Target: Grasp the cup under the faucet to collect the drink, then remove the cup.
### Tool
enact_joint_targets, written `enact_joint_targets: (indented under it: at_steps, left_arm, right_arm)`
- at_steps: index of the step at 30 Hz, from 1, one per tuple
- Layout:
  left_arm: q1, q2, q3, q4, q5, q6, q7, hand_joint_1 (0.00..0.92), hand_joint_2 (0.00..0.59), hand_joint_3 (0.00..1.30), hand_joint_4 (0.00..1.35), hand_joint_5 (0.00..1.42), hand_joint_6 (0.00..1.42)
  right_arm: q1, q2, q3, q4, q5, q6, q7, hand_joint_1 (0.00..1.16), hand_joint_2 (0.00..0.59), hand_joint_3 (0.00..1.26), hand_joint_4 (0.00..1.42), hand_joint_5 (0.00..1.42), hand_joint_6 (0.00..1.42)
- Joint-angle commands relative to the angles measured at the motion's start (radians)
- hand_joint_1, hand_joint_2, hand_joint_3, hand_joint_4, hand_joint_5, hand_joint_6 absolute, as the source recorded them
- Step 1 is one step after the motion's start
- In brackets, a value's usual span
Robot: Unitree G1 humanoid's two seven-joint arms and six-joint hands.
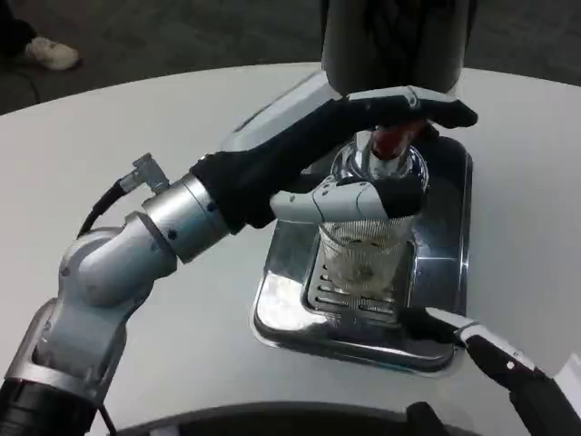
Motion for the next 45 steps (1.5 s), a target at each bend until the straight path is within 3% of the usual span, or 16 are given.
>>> enact_joint_targets:
  at_steps: [1,7,17,24,33,41,45]
  left_arm:
    - [0.013,0.020,-0.030,0.007,0.045,-0.015,-0.014,0.000,0.061,0.32,0.25,0.30,0.18]
    - [0.011,0.027,-0.036,0.010,0.061,-0.021,-0.004,0.000,0.061,0.33,0.26,0.30,0.18]
    - [0.010,0.026,-0.036,0.007,0.068,-0.023,0.002,0.000,0.065,0.33,0.26,0.30,0.18]
    - [0.011,0.026,-0.038,0.005,0.071,-0.023,0.004,0.000,0.066,0.33,0.26,0.30,0.18]
    - [0.017,0.028,-0.043,-0.005,0.080,-0.021,0.011,0.000,0.067,0.36,0.26,0.30,0.18]
    - [0.019,0.031,-0.044,-0.011,0.080,-0.019,0.018,0.000,0.068,0.36,0.26,0.30,0.18]
    - [0.019,0.029,-0.044,-0.009,0.081,-0.020,0.025,0.000,0.068,0.36,0.27,0.30,0.18]
  right_arm:
    - [-0.020,0.015,0.012,0.022,-0.006,0.030,-0.023,0.85,0.402,0.23,0.23,0.21,0.14]
    - [-0.058,0.045,0.007,0.062,0.016,0.073,-0.062,0.91,0.297,0.19,0.20,0.19,0.18]
    - [-0.152,0.072,0.008,0.154,0.049,0.109,-0.119,0.90,0.217,0.16,0.16,0.15,0.18]
    - [-0.209,0.103,0.023,0.233,0.056,0.110,-0.168,0.88,0.188,0.11,0.09,0.04,0.14]
    - [-0.317,0.147,0.050,0.356,0.066,0.108,-0.235,0.88,0.183,0.07,0.05,0.02,0.13]
    - [-0.388,0.161,0.049,0.427,0.082,0.098,-0.274,0.89,0.176,0.05,0.04,0.01,0.11]
    - [-0.435,0.190,0.054,0.482,0.101,0.071,-0.314,0.89,0.173,0.05,0.04,0.01,0.11]
